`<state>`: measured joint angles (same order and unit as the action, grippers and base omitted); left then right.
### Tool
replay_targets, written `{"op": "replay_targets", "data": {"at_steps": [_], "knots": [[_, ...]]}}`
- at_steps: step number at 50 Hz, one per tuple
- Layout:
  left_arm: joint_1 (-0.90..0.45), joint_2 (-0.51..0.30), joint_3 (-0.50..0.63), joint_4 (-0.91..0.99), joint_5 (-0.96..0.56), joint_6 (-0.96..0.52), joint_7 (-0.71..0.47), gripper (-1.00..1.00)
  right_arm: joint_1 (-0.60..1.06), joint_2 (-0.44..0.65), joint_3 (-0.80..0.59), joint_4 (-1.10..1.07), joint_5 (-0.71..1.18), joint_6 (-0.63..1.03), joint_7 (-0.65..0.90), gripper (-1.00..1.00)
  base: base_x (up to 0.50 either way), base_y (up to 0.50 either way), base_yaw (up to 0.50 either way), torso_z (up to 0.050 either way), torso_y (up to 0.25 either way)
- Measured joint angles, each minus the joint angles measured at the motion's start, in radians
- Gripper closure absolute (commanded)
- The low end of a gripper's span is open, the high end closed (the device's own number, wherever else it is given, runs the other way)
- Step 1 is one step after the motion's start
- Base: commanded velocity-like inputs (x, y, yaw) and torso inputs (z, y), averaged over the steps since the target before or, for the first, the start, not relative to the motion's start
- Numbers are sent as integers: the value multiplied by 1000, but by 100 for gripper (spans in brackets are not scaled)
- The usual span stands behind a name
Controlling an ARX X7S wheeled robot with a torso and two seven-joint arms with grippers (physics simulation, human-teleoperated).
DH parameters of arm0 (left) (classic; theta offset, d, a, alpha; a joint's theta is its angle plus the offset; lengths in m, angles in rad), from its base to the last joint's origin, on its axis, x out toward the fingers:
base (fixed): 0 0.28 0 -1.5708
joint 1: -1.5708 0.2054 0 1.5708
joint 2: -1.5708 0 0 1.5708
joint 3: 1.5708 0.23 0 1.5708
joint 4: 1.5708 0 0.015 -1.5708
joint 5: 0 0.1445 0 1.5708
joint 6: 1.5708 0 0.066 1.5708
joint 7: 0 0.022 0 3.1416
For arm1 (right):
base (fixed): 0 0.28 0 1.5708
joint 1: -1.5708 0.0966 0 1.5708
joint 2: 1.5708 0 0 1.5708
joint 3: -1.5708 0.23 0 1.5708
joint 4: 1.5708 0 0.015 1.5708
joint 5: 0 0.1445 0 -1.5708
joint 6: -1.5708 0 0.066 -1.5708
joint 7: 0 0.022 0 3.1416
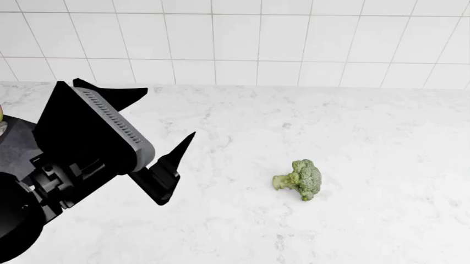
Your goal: Pick the broccoli, tomato from the counter and place them in the cabinet. Then close the cabinet.
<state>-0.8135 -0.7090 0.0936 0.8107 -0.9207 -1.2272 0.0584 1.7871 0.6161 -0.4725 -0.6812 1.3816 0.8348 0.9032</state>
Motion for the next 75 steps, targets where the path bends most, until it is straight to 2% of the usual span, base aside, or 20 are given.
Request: {"op": "replay_targets", "data": {"at_steps": [14, 34, 52, 75], "knots": [[1, -2, 11, -4, 1, 12, -3, -100, 66, -65, -64, 124, -148, -3, -77, 100, 0, 0, 0, 0, 0], [1, -2, 28, -10, 3, 28, -8, -100, 72, -106, -175, 338, -322, -30, -215, 100, 0, 0, 0, 0, 0], [2, -3, 34, -10, -6, 36, -15, -100, 82, -116, -208, 407, -380, -44, -258, 100, 0, 0, 0, 0, 0], [-15, 4, 66, -17, -2, 41, -26, -100, 181, -221, -249, 714, -521, -187, -435, 100, 0, 0, 0, 0, 0]]}}
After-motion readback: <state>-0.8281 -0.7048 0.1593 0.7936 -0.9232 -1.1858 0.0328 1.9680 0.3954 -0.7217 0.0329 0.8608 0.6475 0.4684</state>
